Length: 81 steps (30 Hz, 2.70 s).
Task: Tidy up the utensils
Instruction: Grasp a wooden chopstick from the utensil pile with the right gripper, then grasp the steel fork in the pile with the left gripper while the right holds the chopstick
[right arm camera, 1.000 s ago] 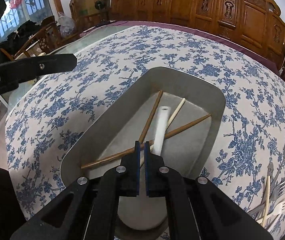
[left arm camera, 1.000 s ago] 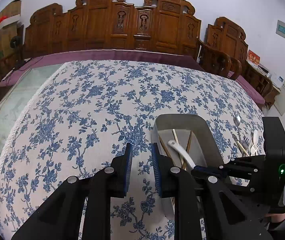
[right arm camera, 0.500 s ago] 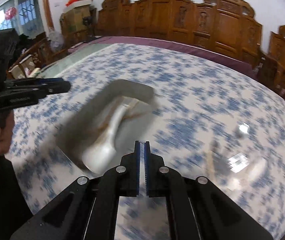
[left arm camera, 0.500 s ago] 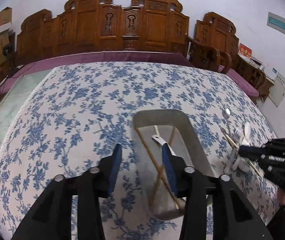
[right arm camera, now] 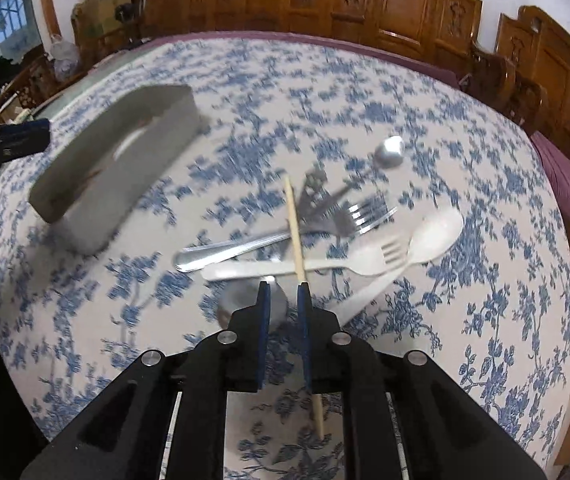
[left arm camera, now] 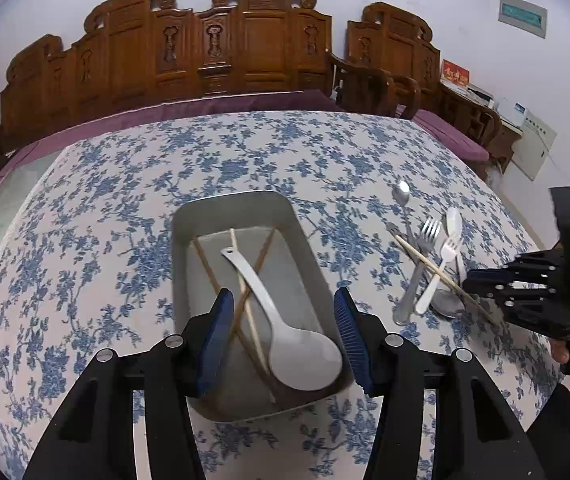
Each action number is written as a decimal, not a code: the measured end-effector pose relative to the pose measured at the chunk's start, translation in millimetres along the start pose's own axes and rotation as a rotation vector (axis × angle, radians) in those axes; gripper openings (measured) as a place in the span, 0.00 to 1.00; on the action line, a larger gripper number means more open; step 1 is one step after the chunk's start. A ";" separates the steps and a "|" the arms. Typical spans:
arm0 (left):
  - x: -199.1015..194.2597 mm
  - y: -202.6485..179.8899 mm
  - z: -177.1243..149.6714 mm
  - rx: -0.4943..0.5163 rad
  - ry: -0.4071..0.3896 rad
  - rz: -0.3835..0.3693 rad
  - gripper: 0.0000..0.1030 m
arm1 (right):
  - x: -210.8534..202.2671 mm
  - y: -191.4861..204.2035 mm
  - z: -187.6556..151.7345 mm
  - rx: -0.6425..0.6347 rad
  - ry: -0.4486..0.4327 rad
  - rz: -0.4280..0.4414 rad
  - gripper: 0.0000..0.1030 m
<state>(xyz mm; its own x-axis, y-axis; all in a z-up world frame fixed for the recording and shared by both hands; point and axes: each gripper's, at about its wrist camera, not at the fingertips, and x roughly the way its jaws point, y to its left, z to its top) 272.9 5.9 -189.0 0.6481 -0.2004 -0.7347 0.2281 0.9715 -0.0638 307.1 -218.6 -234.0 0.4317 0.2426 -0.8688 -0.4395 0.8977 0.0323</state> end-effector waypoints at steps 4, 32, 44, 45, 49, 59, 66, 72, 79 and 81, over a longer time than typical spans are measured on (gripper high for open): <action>-0.6 -11.8 -2.5 0.018 -0.003 -0.007 0.48 | 10.3 -3.6 1.9 0.007 0.026 0.008 0.15; 6.9 -76.3 -19.4 0.099 0.021 0.015 0.48 | -26.0 -14.3 -14.4 0.055 -0.058 0.054 0.06; 58.8 -133.1 0.2 0.134 0.119 -0.073 0.48 | -65.1 -29.5 -38.1 0.106 -0.109 0.048 0.06; 63.1 -134.8 1.6 0.135 0.125 -0.074 0.47 | -67.5 -32.5 -38.9 0.114 -0.114 0.050 0.06; 86.7 -141.9 8.7 0.138 0.168 -0.073 0.43 | -75.3 -46.6 -39.4 0.150 -0.133 0.066 0.06; 141.4 -147.9 23.7 0.142 0.276 -0.057 0.30 | -81.9 -62.8 -43.5 0.182 -0.147 0.076 0.06; 151.2 -154.6 26.6 0.181 0.292 -0.056 0.23 | -81.5 -63.9 -44.4 0.184 -0.145 0.076 0.06; 149.2 -153.6 25.7 0.211 0.318 -0.060 0.21 | -79.6 -62.9 -44.3 0.180 -0.141 0.074 0.06; 156.6 -156.2 24.4 0.236 0.338 -0.051 0.19 | -78.7 -62.6 -44.1 0.182 -0.140 0.072 0.06; 159.9 -159.9 27.0 0.248 0.336 -0.045 0.19 | -78.7 -62.1 -44.0 0.183 -0.138 0.071 0.06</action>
<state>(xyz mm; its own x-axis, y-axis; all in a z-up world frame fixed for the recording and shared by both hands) 359.6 -184.9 -278.0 0.3700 -0.1499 -0.9168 0.4458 0.8945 0.0336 265.8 -309.6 -189.4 0.5135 0.3443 -0.7860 -0.3283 0.9251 0.1908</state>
